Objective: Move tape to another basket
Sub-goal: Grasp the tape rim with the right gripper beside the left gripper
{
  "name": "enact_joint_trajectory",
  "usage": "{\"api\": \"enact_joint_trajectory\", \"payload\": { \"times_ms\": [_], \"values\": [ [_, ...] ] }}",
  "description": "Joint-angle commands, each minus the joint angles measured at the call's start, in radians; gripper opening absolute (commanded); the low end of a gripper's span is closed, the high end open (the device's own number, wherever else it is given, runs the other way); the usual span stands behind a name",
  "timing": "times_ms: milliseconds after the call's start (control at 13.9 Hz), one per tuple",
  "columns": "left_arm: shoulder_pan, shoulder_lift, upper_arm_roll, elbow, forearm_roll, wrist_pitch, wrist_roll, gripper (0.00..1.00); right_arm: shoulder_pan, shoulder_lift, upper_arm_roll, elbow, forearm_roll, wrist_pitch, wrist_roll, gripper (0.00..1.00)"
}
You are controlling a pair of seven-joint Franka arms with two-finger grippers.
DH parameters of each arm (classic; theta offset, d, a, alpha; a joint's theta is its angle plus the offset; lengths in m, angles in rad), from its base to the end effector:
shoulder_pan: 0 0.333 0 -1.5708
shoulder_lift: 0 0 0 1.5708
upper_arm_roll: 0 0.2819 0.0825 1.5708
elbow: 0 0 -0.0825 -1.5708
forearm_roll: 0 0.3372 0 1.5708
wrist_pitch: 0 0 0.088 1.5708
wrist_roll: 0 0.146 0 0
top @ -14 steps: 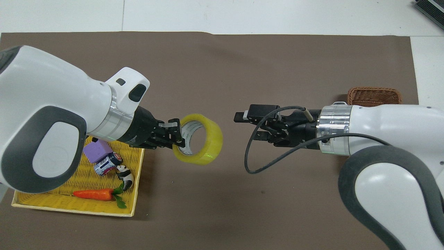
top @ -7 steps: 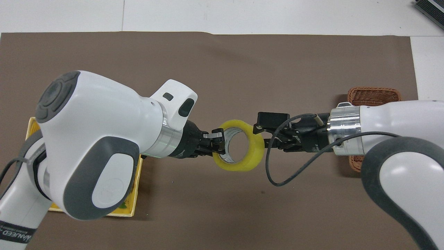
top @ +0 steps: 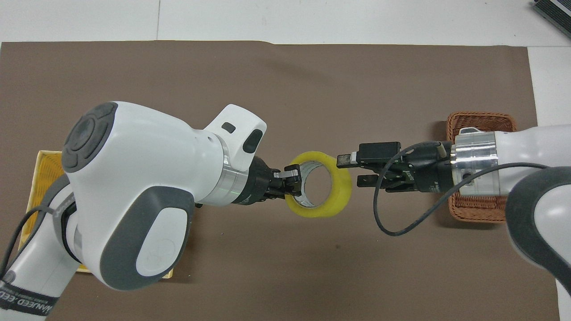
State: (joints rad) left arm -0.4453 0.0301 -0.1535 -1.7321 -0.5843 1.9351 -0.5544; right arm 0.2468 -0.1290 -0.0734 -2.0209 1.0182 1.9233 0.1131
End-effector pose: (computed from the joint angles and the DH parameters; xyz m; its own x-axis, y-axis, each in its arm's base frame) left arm 0.4244 -0.3587 0.5180 0.9795 0.0645 -0.1907 0.1570 -0.8375 0.5234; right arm 0.4771 0.1744 0.5006 0.9580 -0.1861 -0.2182 -0.2852 -0.5384 -0.7929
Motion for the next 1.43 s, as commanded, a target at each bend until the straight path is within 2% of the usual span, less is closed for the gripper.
{"api": "enact_joint_trajectory", "payload": {
  "times_ms": [0, 143, 359, 717, 932, 1004, 1076, 1219, 1363],
  "values": [
    [-0.026, -0.01, 0.014, -0.007, -0.006, -0.01, 0.019, 0.0, -0.021, 0.011, 0.004, 0.022, 0.033, -0.003, -0.013, 1.0],
    [-0.026, -0.012, 0.015, -0.006, 0.012, -0.053, 0.05, 0.0, -0.024, 0.015, 0.004, 0.027, 0.046, 0.0, -0.018, 1.0],
    [-0.026, -0.009, 0.014, 0.003, 0.014, -0.035, 0.044, 0.0, 0.011, -0.003, 0.007, -0.002, 0.013, 0.007, -0.015, 1.0],
    [-0.059, -0.006, 0.008, 0.005, 0.012, 0.088, -0.018, 0.0, 0.011, -0.029, 0.007, -0.031, -0.012, -0.049, -0.016, 1.0],
    [-0.079, -0.006, 0.006, 0.002, 0.011, 0.111, -0.088, 0.0, 0.002, -0.049, 0.007, -0.053, -0.05, -0.108, -0.05, 1.0],
    [-0.079, -0.006, 0.006, 0.0, 0.011, 0.123, -0.107, 0.0, 0.0, -0.05, 0.006, -0.047, -0.078, -0.11, -0.059, 0.87],
    [-0.079, -0.006, 0.006, -0.001, 0.011, 0.122, -0.107, 0.0, 0.0, -0.05, 0.006, -0.027, -0.136, -0.11, -0.059, 0.43],
    [-0.079, -0.007, 0.006, -0.004, 0.011, 0.11, -0.107, 0.0, -0.003, -0.046, 0.004, -0.009, -0.196, -0.115, -0.05, 0.0],
    [-0.079, -0.007, 0.006, -0.006, 0.011, 0.11, -0.104, 0.0, -0.004, -0.044, 0.004, 0.002, -0.199, -0.124, 0.012, 0.0]
  ]
}}
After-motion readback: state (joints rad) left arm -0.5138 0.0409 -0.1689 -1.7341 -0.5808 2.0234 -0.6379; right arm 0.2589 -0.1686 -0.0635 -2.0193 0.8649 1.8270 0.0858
